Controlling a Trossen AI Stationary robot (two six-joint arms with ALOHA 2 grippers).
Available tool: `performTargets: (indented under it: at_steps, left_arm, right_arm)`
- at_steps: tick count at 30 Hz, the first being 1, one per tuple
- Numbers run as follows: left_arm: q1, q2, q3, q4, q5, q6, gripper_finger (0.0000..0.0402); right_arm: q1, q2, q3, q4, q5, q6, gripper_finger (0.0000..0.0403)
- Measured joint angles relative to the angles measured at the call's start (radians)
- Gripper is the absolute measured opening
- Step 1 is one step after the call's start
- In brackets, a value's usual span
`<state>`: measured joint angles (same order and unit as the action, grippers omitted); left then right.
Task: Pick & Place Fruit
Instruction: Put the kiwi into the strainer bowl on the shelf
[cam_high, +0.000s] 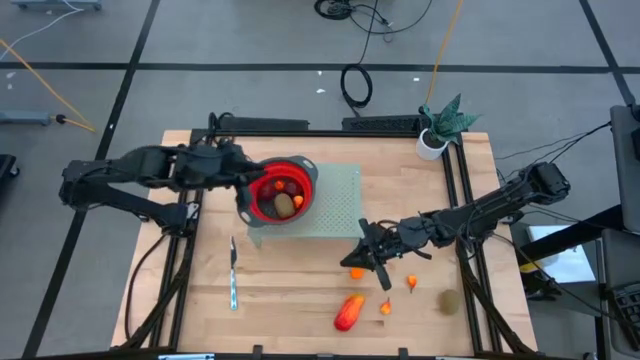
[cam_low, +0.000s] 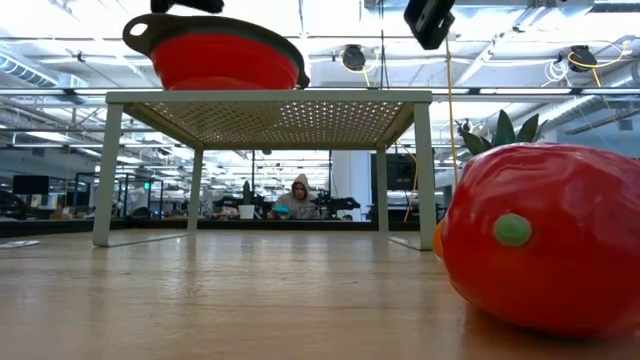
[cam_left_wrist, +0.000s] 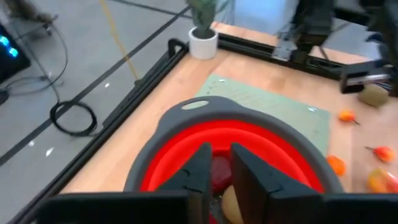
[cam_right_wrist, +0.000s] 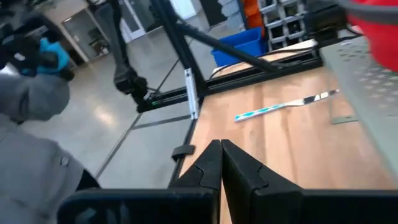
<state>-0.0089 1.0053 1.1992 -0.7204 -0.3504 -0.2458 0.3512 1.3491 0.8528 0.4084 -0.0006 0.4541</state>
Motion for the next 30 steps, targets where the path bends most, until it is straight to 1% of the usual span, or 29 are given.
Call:
performTargets:
  at_steps: [2,4,9,13,15,18,24,30]
  left_arm:
    - [-0.025,-0.021,0.0,-0.017,0.0,0.016,0.0022]
    - [-0.047,-0.036,0.0,-0.022,0.0,0.026,0.0006]
    - [-0.095,-0.077,-0.035,-0.031,0.0,0.018,0.0008]
    - [-0.128,-0.114,-0.08,-0.029,0.0,-0.015,0.0005]
    - [-0.143,-0.136,-0.104,-0.009,0.0,-0.022,0.0007]
    - [-0.167,-0.171,-0.145,0.029,0.008,-0.025,0.0002]
    - [-0.207,-0.233,-0.258,0.182,0.01,-0.02,0.0003]
    - [-0.243,-0.272,-0.372,0.279,0.013,-0.019,0.0006]
  right_arm:
    - [0.021,0.0,0.0,-0.002,0.001,-0.002,0.0]
    - [0.043,0.0,0.0,-0.011,0.004,-0.002,0.0]
    - [0.1,0.0,0.0,-0.066,0.082,0.022,0.0]
    - [0.141,0.0,0.0,-0.114,0.108,0.078,0.0]
    - [0.161,0.0,0.0,-0.137,0.132,0.11,0.0]
    - [0.188,0.0,0.0,-0.169,0.136,0.161,0.0]
    - [0.227,-0.007,0.0,-0.285,0.134,0.341,0.0]
    - [0.258,-0.055,0.0,-0.498,0.131,0.617,0.0]
